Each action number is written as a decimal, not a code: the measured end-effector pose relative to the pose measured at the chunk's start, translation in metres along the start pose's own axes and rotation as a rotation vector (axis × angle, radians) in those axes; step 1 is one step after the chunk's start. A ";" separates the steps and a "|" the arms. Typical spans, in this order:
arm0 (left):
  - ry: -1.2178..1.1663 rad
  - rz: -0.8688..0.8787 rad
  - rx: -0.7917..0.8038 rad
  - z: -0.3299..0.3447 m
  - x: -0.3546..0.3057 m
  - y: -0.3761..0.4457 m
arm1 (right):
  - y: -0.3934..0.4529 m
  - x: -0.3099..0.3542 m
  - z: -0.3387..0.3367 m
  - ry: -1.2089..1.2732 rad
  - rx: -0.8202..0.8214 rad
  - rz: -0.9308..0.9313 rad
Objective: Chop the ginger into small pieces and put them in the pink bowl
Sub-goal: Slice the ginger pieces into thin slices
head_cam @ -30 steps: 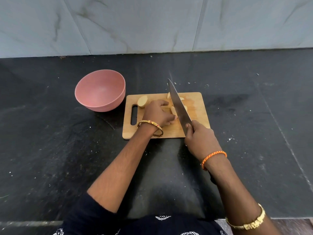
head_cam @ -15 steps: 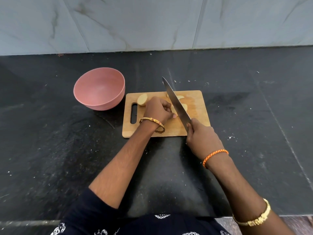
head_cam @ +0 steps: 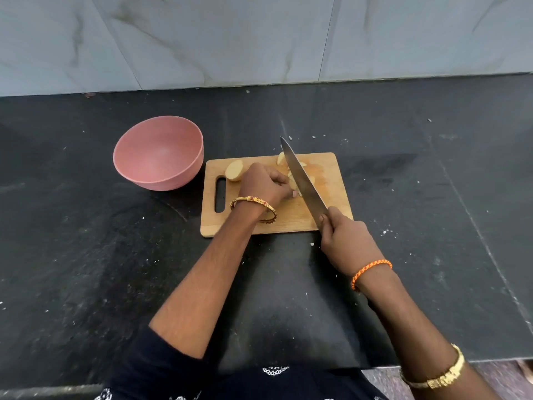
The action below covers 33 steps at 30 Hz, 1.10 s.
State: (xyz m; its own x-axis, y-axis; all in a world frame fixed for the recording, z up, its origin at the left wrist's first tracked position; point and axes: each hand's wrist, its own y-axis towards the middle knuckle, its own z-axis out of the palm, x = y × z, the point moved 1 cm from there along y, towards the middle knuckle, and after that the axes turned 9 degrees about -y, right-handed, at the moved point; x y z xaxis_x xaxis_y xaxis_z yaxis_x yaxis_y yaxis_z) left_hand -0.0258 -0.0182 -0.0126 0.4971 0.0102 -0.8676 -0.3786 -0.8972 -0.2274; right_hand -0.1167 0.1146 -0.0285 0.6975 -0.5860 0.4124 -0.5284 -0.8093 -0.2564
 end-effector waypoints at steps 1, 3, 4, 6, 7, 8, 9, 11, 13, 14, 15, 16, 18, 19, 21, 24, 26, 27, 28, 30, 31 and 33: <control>0.002 0.000 -0.004 0.000 0.000 -0.001 | 0.000 -0.001 0.000 0.015 -0.003 -0.003; 0.000 -0.001 -0.007 0.002 0.000 -0.001 | 0.000 -0.003 -0.002 0.056 -0.012 -0.003; -0.005 -0.003 -0.004 0.002 0.000 -0.001 | 0.000 -0.004 -0.003 0.080 -0.016 0.002; -0.003 -0.008 -0.004 0.002 0.000 -0.001 | 0.000 -0.004 -0.006 0.118 -0.018 0.008; 0.001 -0.011 -0.004 0.002 0.000 0.000 | 0.001 -0.003 -0.007 0.125 -0.013 0.011; 0.004 -0.016 0.001 0.002 0.000 0.000 | 0.002 -0.003 -0.008 0.126 -0.004 0.014; 0.006 -0.023 0.011 0.003 0.001 0.000 | 0.004 -0.003 -0.008 0.125 0.007 0.015; 0.006 -0.037 0.038 0.002 0.000 0.000 | 0.008 -0.002 -0.009 0.124 0.034 0.012; -0.004 -0.045 0.053 0.000 -0.001 0.000 | 0.010 0.001 -0.011 0.126 0.050 0.006; -0.008 -0.048 0.057 0.000 -0.001 0.000 | 0.010 0.002 -0.012 0.128 0.054 0.004; -0.009 -0.050 0.059 -0.001 -0.001 0.000 | 0.011 0.003 -0.013 0.131 0.056 0.001; -0.004 -0.050 0.061 -0.001 -0.002 -0.001 | 0.011 0.004 -0.014 0.133 0.057 -0.001; 0.002 -0.047 0.056 -0.002 -0.002 -0.001 | 0.012 0.005 -0.015 0.135 0.057 -0.007; 0.001 -0.043 0.053 -0.002 -0.002 -0.001 | 0.012 0.006 -0.016 0.135 0.054 -0.011; 0.007 -0.044 0.047 -0.002 -0.002 -0.002 | 0.013 0.008 -0.016 0.134 0.049 -0.019; 0.010 -0.053 0.041 -0.001 -0.002 -0.001 | 0.011 0.008 -0.015 0.134 0.032 -0.022; 0.004 -0.059 0.044 -0.001 -0.002 -0.001 | 0.010 0.008 -0.016 0.138 0.018 -0.024; 0.006 -0.059 0.044 -0.001 -0.002 -0.001 | 0.010 0.009 -0.016 0.134 0.019 -0.027; 0.013 -0.055 0.044 -0.001 -0.002 -0.001 | 0.010 0.009 -0.016 0.127 0.024 -0.031; 0.045 -0.028 0.038 0.000 -0.002 -0.001 | 0.011 0.010 -0.016 0.107 0.035 -0.032; 0.058 -0.016 0.035 0.000 -0.002 -0.001 | 0.011 0.011 -0.015 0.098 0.036 -0.030; 0.073 -0.007 0.031 0.000 -0.003 -0.002 | 0.011 0.013 -0.014 0.083 0.030 -0.025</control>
State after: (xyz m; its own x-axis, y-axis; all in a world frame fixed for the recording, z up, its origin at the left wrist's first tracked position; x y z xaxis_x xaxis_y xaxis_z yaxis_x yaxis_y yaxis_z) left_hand -0.0272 -0.0165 -0.0094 0.5548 -0.0170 -0.8318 -0.3987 -0.8830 -0.2479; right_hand -0.1203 0.0991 -0.0142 0.6669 -0.5617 0.4896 -0.4961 -0.8250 -0.2707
